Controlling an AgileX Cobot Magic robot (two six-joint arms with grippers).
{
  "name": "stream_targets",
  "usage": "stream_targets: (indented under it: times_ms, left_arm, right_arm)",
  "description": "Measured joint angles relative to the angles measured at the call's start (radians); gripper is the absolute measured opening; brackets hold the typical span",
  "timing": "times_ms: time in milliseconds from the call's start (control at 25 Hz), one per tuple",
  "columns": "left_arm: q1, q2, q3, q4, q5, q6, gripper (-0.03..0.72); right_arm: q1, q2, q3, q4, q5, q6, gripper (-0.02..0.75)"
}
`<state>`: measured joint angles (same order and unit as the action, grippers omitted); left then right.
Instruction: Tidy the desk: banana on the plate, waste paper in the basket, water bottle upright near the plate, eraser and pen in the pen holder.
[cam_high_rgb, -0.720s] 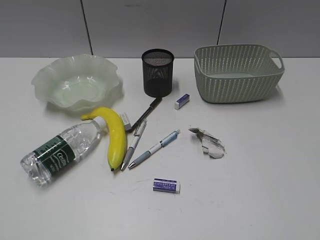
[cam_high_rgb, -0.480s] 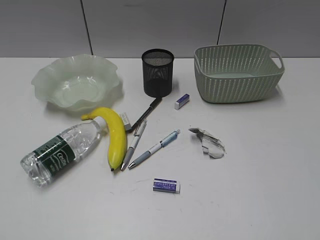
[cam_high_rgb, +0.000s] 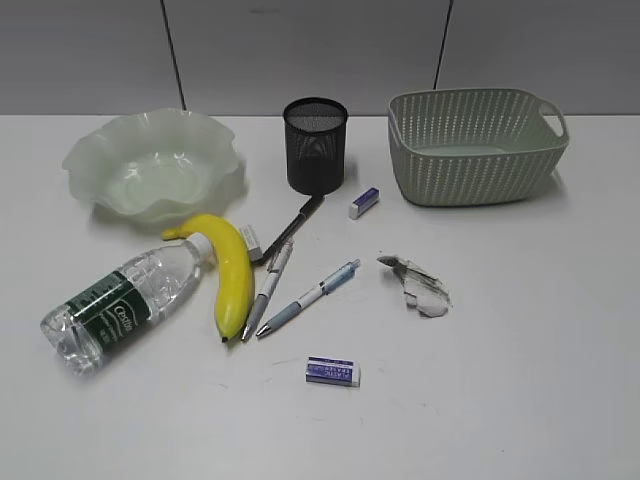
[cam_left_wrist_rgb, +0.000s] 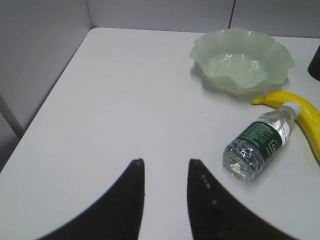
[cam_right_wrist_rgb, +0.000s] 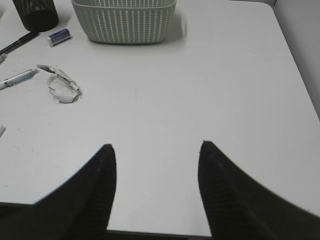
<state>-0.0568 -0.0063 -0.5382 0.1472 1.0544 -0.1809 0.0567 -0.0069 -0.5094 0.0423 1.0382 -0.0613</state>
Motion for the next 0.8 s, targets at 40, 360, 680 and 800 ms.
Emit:
stream_targets:
  times_ms: [40,360,680,800]
  left_arm:
    - [0.0,0.0,0.0,0.0,0.0,0.0,0.226]
    - [0.0,0.0,0.0,0.001,0.0,0.0,0.226]
    - [0.0,0.011,-0.022,-0.046,-0.06,0.0,0.226]
    - [0.0,0.082,-0.043,-0.088,-0.166,0.0,0.226]
  right_arm:
    - [0.0,0.0,0.0,0.0,0.0,0.0,0.424]
    - [0.0,0.0,0.0,0.0,0.0,0.0,0.423]
    - [0.0,0.0,0.0,0.0,0.0,0.0,0.423]
    - [0.0,0.0,0.0,0.0,0.0,0.0,0.423]
